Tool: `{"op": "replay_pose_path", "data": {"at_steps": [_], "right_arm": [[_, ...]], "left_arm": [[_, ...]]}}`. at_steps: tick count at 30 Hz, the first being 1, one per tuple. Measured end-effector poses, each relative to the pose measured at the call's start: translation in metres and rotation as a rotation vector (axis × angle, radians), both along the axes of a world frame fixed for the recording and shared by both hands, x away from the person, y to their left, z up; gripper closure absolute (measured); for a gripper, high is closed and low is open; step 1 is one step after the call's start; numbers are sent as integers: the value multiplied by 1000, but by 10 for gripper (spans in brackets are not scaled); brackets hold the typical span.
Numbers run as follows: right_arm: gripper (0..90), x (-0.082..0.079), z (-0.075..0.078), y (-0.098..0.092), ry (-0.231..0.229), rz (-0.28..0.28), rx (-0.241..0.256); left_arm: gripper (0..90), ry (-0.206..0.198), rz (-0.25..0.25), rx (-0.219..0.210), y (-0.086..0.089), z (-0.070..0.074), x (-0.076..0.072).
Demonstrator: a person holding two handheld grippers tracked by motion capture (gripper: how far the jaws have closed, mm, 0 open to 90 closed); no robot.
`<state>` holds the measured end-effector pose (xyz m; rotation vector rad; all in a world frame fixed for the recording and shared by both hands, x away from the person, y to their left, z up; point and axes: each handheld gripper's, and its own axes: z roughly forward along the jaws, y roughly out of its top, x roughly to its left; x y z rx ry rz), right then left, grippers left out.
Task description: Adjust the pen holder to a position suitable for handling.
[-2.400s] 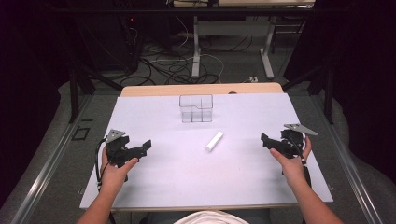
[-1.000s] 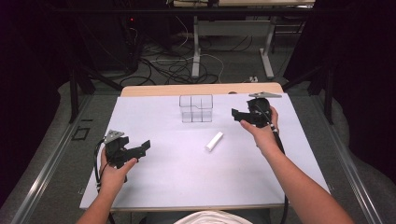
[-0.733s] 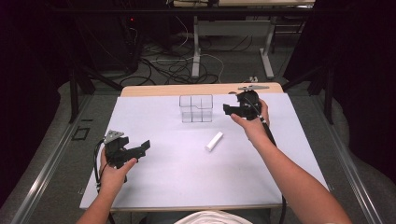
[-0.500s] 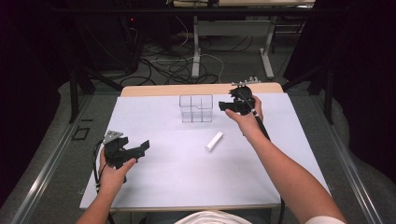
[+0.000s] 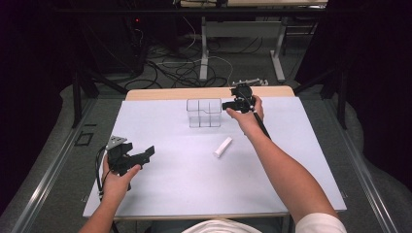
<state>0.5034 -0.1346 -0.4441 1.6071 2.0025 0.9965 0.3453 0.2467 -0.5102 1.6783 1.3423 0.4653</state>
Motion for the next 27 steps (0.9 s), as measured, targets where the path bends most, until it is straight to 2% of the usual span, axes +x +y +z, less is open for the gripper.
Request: {"op": "replay_pose_path", "data": {"at_steps": [17, 19, 27], "right_arm": [[444, 37, -20, 23, 45, -30, -34], [467, 41, -24, 25, 59, -42, -22], [507, 47, -36, 28, 100, -48, -28]], "left_arm": [[81, 2, 9, -16, 4, 0, -2], [85, 4, 10, -18, 5, 0, -2], [87, 4, 19, -21, 7, -1, -4]]}}
